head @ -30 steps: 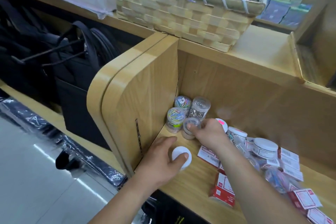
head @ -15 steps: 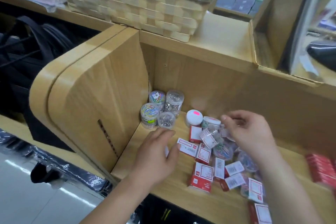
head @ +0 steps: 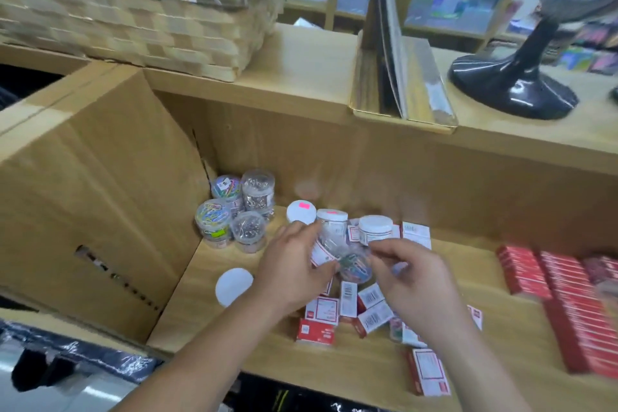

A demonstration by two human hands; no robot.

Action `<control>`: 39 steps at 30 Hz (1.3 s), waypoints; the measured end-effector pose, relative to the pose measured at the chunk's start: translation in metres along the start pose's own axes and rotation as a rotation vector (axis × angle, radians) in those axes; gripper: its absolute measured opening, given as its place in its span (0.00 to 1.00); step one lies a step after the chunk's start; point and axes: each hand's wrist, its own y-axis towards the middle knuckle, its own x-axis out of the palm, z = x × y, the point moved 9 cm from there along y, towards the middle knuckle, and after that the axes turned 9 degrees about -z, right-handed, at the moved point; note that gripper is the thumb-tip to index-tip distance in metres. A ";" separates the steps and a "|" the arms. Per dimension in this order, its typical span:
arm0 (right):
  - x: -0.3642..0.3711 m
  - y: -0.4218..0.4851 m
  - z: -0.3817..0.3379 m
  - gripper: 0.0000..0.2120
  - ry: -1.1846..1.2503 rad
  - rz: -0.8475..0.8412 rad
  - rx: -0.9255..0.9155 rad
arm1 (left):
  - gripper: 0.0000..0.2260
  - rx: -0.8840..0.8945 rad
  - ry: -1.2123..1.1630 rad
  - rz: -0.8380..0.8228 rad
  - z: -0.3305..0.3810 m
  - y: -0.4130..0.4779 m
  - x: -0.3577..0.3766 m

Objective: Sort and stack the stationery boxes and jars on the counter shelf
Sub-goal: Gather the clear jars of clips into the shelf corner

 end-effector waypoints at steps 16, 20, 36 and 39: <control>0.137 0.076 -0.089 0.25 0.218 -0.202 -0.069 | 0.27 -0.266 -0.220 0.267 -0.090 -0.110 -0.073; 0.158 0.083 -0.083 0.28 0.271 -0.160 -0.034 | 0.27 -0.317 -0.228 0.188 -0.105 -0.118 -0.061; 0.082 0.034 -0.053 0.15 0.252 -0.158 0.027 | 0.13 -0.004 -0.247 0.222 -0.038 -0.078 -0.053; 0.033 0.012 -0.029 0.11 0.230 -0.069 0.056 | 0.16 0.047 -0.224 -0.003 -0.006 -0.041 -0.010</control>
